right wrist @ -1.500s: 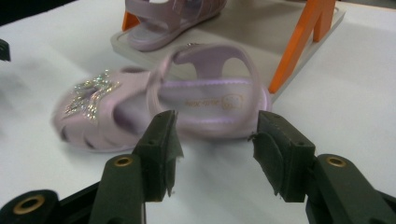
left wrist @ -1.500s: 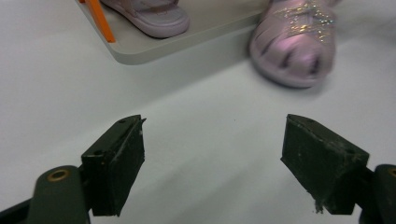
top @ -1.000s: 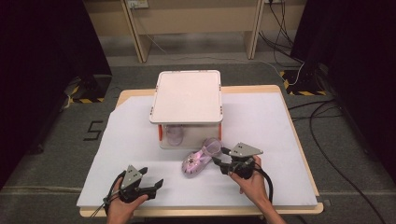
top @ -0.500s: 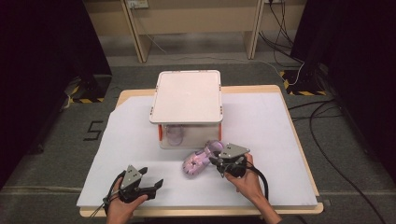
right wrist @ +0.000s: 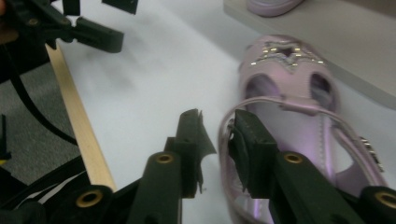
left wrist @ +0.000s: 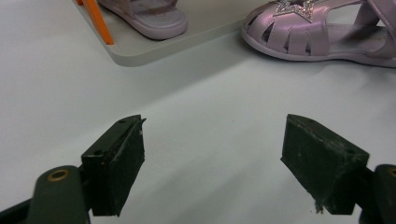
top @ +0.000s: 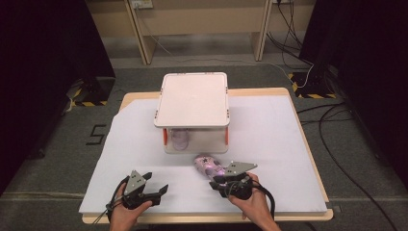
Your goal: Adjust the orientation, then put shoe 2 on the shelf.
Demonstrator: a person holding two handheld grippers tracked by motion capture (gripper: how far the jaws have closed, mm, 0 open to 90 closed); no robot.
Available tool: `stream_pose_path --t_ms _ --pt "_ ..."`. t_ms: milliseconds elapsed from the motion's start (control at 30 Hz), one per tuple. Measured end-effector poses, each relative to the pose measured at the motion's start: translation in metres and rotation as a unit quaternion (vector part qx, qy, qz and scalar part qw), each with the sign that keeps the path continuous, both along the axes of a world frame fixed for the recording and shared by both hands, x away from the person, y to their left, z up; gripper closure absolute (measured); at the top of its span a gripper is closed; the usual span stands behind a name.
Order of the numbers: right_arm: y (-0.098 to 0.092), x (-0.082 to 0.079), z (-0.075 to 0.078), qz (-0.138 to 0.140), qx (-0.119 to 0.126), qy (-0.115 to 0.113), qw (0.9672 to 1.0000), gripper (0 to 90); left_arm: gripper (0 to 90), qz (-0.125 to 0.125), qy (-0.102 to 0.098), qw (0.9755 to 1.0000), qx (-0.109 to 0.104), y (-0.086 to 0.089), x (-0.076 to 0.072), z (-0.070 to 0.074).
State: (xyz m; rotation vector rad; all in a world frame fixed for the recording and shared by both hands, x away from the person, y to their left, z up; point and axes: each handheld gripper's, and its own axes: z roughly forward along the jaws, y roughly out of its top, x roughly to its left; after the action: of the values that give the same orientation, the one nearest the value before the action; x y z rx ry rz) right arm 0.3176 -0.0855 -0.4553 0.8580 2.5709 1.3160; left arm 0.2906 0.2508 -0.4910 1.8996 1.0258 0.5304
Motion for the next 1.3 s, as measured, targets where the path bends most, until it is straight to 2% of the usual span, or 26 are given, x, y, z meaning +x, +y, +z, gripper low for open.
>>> stream_pose_path --t_ms 133,167,233,400,600,667,733,900,967,1067,1167,1300 --pt "0.008 -0.006 0.002 0.01 0.009 0.005 0.9999 63.1 20.7 0.0 0.0 1.0 0.001 0.0 0.0 0.0" --pt "0.009 -0.006 0.002 0.011 0.015 0.009 0.9998 60.7 20.7 0.0 0.0 1.0 0.001 0.0 0.0 0.0" --pt "0.01 -0.005 0.001 0.011 0.044 0.031 0.9985 61.0 20.7 0.0 0.001 1.0 0.002 0.0 0.0 0.0" --pt "0.009 -0.004 0.005 0.016 0.069 0.035 0.9969 56.7 20.7 0.0 0.0 1.0 0.0 0.0 0.0 0.0" --pt "-0.008 0.0 0.017 0.01 0.071 0.0 0.9974 51.6 20.7 -0.001 0.0 1.0 0.0 0.0 0.001 0.0" --pt "-0.015 0.003 0.019 0.002 0.062 -0.018 0.9979 50.7 20.7 -0.001 0.002 1.0 0.0 0.0 0.001 0.0" --pt "-0.021 0.006 0.019 -0.003 0.038 -0.038 0.9985 49.8 20.7 0.0 0.002 1.0 -0.001 0.0 0.001 -0.001" --pt "-0.021 0.011 0.01 -0.005 -0.013 -0.062 0.998 47.3 20.7 -0.001 0.005 1.0 -0.001 0.0 0.001 -0.001" --pt "-0.018 0.012 0.007 -0.003 -0.039 -0.081 0.9959 46.6 20.7 -0.001 0.005 1.0 0.001 0.0 0.001 -0.001" --pt "-0.015 0.013 0.005 -0.002 -0.062 -0.092 0.9939 46.6 20.7 -0.003 0.005 1.0 0.0 0.0 0.001 -0.001" --pt "-0.011 0.015 0.004 0.0 -0.096 -0.125 0.9876 47.3 20.7 -0.003 0.006 1.0 0.002 0.0 0.001 -0.001" --pt "-0.002 0.021 0.003 0.009 -0.11 -0.132 0.985 51.7 20.7 -0.004 0.005 1.0 0.002 0.0 0.001 -0.001"
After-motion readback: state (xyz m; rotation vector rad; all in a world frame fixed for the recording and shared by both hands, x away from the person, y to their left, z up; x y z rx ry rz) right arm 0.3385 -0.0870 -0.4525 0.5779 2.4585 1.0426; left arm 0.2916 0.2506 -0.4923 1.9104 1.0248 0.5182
